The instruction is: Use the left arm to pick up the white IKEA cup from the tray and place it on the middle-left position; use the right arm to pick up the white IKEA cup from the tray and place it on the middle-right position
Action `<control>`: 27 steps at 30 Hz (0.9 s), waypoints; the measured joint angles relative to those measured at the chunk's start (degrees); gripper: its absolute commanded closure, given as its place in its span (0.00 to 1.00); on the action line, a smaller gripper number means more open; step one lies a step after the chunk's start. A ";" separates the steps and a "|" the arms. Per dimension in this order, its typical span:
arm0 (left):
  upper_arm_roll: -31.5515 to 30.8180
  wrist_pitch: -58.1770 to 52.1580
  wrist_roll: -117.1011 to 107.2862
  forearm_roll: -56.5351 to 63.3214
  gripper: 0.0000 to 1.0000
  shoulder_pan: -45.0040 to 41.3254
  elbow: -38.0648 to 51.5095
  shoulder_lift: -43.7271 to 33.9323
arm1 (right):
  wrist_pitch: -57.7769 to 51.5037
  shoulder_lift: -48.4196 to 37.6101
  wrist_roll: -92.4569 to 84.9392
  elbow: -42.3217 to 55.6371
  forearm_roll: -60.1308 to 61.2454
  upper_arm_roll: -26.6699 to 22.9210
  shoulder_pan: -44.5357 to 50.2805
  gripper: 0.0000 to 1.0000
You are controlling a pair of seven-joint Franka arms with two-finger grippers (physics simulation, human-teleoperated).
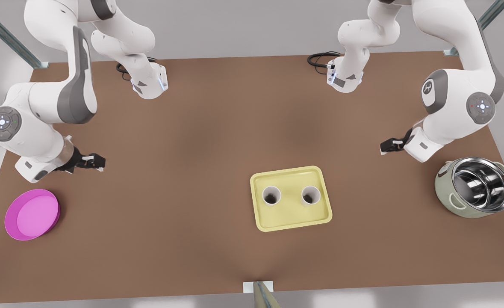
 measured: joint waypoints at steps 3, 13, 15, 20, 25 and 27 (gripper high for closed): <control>-0.37 1.65 -0.11 0.15 0.00 -0.25 0.53 0.35 | -0.23 1.59 -0.23 0.22 -0.13 0.27 0.70 0.00; -1.89 7.53 -5.89 2.75 0.00 -19.00 6.65 18.29 | 13.08 21.15 6.44 11.20 0.99 1.24 22.18 0.00; -1.74 8.88 -7.01 3.95 0.00 -15.79 7.14 20.90 | 15.25 22.72 8.22 11.93 1.06 1.48 23.70 0.00; -1.31 13.71 -9.38 5.18 0.00 -14.69 10.00 26.06 | 20.59 25.98 12.79 12.21 1.12 2.38 28.29 0.00; -1.32 17.78 -11.21 5.39 0.00 -14.48 12.37 28.65 | 26.18 29.53 17.12 12.47 1.12 3.02 33.01 0.00; -1.43 19.08 -11.77 5.46 0.00 -14.62 12.09 29.13 | 29.33 31.78 18.70 13.69 1.12 3.06 33.83 0.00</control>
